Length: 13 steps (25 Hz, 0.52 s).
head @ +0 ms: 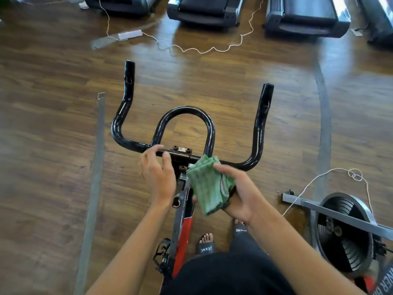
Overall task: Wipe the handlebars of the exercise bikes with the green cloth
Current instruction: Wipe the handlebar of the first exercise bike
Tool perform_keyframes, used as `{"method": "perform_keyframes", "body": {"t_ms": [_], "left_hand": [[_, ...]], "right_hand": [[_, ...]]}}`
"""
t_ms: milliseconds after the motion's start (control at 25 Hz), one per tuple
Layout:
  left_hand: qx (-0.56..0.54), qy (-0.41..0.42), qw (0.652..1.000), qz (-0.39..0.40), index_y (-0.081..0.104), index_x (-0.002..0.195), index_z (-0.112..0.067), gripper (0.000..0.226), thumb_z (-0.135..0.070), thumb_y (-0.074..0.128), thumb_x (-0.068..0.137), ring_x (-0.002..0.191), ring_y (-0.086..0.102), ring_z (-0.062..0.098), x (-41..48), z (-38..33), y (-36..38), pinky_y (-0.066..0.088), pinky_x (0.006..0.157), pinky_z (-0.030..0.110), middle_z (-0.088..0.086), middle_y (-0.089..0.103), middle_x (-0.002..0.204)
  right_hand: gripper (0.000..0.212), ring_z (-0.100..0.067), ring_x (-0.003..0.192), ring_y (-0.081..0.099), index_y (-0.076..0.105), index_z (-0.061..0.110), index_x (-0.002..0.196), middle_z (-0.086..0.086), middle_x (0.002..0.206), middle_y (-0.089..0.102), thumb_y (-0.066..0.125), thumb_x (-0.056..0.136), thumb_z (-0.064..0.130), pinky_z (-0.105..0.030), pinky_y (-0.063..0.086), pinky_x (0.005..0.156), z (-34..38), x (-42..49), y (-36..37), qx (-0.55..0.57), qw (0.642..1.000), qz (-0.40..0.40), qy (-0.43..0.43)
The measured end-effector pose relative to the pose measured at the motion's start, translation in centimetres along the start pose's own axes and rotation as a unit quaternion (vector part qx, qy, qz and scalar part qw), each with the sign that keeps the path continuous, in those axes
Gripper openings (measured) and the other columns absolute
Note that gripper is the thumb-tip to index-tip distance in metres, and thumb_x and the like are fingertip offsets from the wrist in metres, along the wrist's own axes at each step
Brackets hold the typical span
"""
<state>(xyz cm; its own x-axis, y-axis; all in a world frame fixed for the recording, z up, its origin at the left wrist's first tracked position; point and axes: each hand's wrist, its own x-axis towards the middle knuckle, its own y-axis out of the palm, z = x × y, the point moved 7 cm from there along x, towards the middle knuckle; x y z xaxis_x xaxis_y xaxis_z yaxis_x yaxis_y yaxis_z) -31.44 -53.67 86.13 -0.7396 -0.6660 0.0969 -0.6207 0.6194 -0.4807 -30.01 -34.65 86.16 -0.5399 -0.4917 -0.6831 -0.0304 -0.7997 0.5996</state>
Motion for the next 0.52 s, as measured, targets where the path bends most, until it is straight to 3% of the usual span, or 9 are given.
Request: {"method": "perform_keyframes", "body": {"t_ms": [120,200,240,320,440,480,520], "left_hand": [[0.032,-0.094,0.993,-0.065,0.053,0.126,-0.016,0.03,-0.021,0.053,0.096,0.127,0.04,0.027,3.9,1.8,-1.8,0.031,0.106,0.038,0.01,0.042,0.138],[0.064,-0.131,0.986,-0.082,0.042,0.14,-0.015,0.042,-0.023,0.051,0.099,0.137,0.03,0.031,6.4,2.5,-2.3,0.028,0.107,0.041,0.013,0.029,0.152],[0.076,-0.148,0.983,-0.081,0.035,0.146,-0.015,0.049,-0.024,0.048,0.1,0.142,0.023,0.031,7.5,2.9,-2.2,0.025,0.111,0.045,0.013,0.022,0.157],[0.076,-0.181,0.978,-0.074,0.019,0.156,-0.014,0.058,-0.023,0.042,0.103,0.15,0.007,0.03,8.9,3.8,-1.7,0.017,0.118,0.049,0.011,0.009,0.164],[0.062,-0.213,0.973,-0.066,0.007,0.159,-0.015,0.061,-0.019,0.035,0.105,0.153,-0.004,0.029,9.6,4.7,-0.6,0.008,0.121,0.048,0.007,0.0,0.167],[0.066,-0.216,0.972,-0.066,0.005,0.159,-0.016,0.061,-0.018,0.034,0.106,0.153,-0.004,0.029,9.6,5.1,-0.4,0.007,0.122,0.046,0.006,-0.001,0.167],[0.069,-0.215,0.972,-0.064,0.004,0.159,-0.017,0.061,-0.017,0.033,0.106,0.153,-0.004,0.028,9.7,5.3,-0.3,0.005,0.123,0.044,0.006,-0.001,0.167]], "right_hand": [[0.03,-0.025,0.097,0.07,0.064,0.017,0.122,-0.006,0.106,0.074,0.057,0.097,0.033,-0.044,0.055,0.089,4.8,0.9,1.6,-0.149,0.981,-0.033,-0.118],[0.026,-0.018,0.099,0.066,0.061,0.025,0.124,0.001,0.11,0.07,0.053,0.1,0.032,-0.037,0.053,0.088,7.3,1.9,3.4,-0.339,0.909,-0.04,-0.237],[0.029,-0.013,0.096,0.063,0.059,0.025,0.129,0.003,0.11,0.068,0.051,0.102,0.031,-0.033,0.051,0.085,7.9,2.5,4.5,-0.438,0.847,-0.029,-0.3],[0.037,-0.012,0.11,0.057,0.053,0.024,0.138,0.004,0.128,0.061,0.05,0.102,0.032,-0.032,0.048,0.092,7.4,4.5,6.4,-0.627,0.674,0.0,-0.391],[0.049,-0.027,0.138,0.042,0.043,0.025,0.148,-0.002,0.156,0.039,0.039,0.103,0.042,-0.042,0.038,0.107,4.3,8.6,6.3,-0.833,0.392,0.014,-0.389],[0.053,-0.028,0.14,0.042,0.04,0.023,0.151,-0.003,0.157,0.038,0.034,0.103,0.045,-0.043,0.037,0.108,3.8,9.1,5.5,-0.86,0.327,0.013,-0.391],[0.054,-0.028,0.14,0.043,0.039,0.022,0.152,-0.004,0.157,0.039,0.032,0.103,0.044,-0.042,0.038,0.109,3.9,8.9,4.5,-0.867,0.284,0.014,-0.41]]}}
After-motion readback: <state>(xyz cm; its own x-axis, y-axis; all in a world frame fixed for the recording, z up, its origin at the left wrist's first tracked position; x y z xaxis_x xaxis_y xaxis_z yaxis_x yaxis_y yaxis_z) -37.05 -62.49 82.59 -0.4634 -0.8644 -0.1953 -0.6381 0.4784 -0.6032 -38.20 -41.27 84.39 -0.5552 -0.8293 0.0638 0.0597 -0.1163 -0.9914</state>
